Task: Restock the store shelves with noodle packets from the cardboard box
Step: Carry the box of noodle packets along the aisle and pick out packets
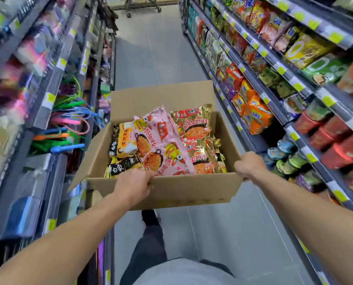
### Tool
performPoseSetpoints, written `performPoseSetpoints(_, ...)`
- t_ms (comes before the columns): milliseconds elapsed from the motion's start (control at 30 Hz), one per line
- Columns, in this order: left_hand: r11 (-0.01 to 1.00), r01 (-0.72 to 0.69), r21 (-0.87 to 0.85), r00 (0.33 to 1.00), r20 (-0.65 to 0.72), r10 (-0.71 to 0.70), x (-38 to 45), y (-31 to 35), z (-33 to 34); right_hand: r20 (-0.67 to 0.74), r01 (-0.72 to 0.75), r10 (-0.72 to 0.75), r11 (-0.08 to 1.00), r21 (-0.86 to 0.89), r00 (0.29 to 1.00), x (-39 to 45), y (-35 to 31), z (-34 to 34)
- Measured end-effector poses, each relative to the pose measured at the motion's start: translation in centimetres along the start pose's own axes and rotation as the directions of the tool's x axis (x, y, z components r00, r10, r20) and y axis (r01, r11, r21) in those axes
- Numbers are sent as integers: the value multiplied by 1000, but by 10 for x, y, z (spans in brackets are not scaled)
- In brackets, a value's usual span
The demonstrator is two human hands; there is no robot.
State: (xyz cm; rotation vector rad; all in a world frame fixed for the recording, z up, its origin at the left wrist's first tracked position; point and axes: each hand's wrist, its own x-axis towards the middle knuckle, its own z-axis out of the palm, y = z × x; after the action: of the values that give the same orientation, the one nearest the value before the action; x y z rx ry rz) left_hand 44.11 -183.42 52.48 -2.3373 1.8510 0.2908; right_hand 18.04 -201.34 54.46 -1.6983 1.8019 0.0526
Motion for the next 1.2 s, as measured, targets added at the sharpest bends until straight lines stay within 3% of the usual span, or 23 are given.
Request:
performPoseSetpoints(367,976,-209,55,978,32,208,295,-149,-62,-49,-201,206,975,93,977,189,-189,0)
performPoseSetpoints(567,947,-310,90,950,57,306,423,-181,-97,-31,-286,294,945,160,955,276,-251,-18)
performPoseSetpoints(833,914,-394,93,916,127,382,634,-186,-122,-5,-374,389,888,268,921,447,-304,-53)
performPoseSetpoints(1200,826,-545,146,834,194,516,891,-181,-176,-20,-493,513,834,249,858,637,-383,-123)
